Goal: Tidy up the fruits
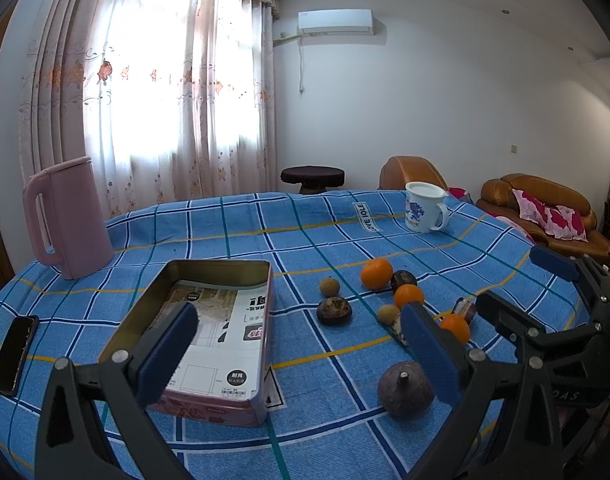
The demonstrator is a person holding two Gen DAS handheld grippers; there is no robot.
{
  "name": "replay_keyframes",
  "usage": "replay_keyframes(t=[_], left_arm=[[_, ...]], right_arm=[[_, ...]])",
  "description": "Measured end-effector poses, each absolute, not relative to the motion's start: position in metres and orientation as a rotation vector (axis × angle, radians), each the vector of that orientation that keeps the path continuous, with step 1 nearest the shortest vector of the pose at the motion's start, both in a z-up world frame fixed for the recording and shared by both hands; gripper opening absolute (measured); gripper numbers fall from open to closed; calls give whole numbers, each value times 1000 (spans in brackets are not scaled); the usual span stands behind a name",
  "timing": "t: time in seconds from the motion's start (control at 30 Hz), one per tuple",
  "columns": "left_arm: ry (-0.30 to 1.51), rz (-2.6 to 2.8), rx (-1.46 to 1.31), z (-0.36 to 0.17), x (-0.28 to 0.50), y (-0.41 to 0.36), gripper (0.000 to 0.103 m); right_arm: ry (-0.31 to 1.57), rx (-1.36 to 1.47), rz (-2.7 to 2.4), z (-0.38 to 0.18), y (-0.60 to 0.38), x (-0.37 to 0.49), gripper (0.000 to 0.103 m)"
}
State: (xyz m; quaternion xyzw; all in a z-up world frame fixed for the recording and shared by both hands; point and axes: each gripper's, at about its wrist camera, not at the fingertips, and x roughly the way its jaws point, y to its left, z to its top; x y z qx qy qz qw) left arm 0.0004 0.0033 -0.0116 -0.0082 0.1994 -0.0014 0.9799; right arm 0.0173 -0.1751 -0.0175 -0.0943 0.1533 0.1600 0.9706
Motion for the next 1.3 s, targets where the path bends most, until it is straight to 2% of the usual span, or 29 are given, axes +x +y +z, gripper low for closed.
replay_keyframes(t=[1.3], left_arm=[[432,-9,-7,-21,5,-5,103]], right_arm=[[320,-198,320,-26,-172,16,102]])
